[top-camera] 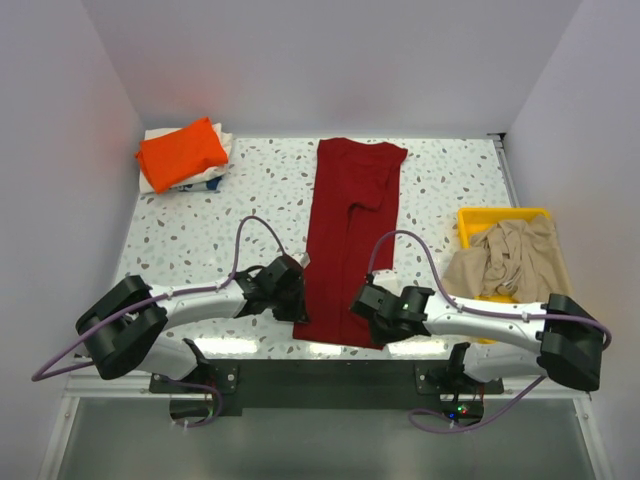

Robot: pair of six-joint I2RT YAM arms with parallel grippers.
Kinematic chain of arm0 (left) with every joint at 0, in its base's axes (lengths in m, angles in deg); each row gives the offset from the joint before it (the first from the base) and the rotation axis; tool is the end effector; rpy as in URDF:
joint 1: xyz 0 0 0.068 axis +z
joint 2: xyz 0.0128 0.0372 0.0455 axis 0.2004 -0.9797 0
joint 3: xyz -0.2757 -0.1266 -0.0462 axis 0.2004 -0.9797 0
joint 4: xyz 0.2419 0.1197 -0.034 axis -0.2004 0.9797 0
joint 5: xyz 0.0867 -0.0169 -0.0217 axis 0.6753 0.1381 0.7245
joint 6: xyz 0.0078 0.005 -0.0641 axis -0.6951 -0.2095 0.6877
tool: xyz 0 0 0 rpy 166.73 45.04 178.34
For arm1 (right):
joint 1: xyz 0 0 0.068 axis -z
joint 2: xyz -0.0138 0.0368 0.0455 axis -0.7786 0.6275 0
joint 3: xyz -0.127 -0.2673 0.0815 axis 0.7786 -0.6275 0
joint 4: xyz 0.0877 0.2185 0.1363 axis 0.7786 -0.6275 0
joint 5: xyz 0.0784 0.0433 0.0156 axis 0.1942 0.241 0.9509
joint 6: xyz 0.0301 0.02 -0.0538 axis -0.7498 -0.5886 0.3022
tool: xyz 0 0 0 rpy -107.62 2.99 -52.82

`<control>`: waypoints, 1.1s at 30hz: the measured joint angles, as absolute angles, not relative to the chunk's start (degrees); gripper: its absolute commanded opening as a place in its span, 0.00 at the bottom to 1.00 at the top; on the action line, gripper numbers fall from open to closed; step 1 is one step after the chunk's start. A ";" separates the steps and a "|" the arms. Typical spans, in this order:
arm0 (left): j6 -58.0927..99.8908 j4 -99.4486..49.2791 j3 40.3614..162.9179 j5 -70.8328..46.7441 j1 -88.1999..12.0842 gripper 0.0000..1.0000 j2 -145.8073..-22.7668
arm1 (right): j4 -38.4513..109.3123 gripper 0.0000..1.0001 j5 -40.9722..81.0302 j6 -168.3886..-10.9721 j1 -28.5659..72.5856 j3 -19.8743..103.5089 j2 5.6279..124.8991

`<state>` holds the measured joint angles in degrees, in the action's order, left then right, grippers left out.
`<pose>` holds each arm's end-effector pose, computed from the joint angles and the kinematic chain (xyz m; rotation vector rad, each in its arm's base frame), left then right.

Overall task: Fold and stack the t-shirts
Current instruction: Fold the tshirt

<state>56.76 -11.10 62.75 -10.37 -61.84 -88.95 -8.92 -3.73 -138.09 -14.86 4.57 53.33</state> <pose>0.1567 -0.1977 0.1562 0.1139 2.7820 -0.6934 0.0921 0.1721 0.1947 -0.2114 2.7661 0.1105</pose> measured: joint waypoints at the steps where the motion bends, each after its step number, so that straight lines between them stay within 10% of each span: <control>1: 56.76 -11.10 62.75 -10.37 -61.84 0.00 -88.95 | -8.14 0.35 -3.71 -138.00 -14.86 4.77 54.16; 12: 56.76 -11.10 62.75 -10.37 -61.84 0.00 -88.95 | -3.41 0.31 -3.19 -137.69 -14.86 4.84 56.58; 19: 56.76 -11.10 62.75 -10.35 -61.84 0.00 -88.95 | -1.75 0.03 -2.66 -138.17 -14.86 3.24 56.41; 33: 56.85 -11.08 62.73 -10.22 -61.84 0.00 -88.91 | -8.99 0.00 -3.84 -138.57 -14.90 3.22 48.21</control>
<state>56.85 -11.08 62.73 -10.22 -61.84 -88.91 -8.99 -3.84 -138.57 -14.90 3.22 48.21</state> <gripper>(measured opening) 0.016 0.022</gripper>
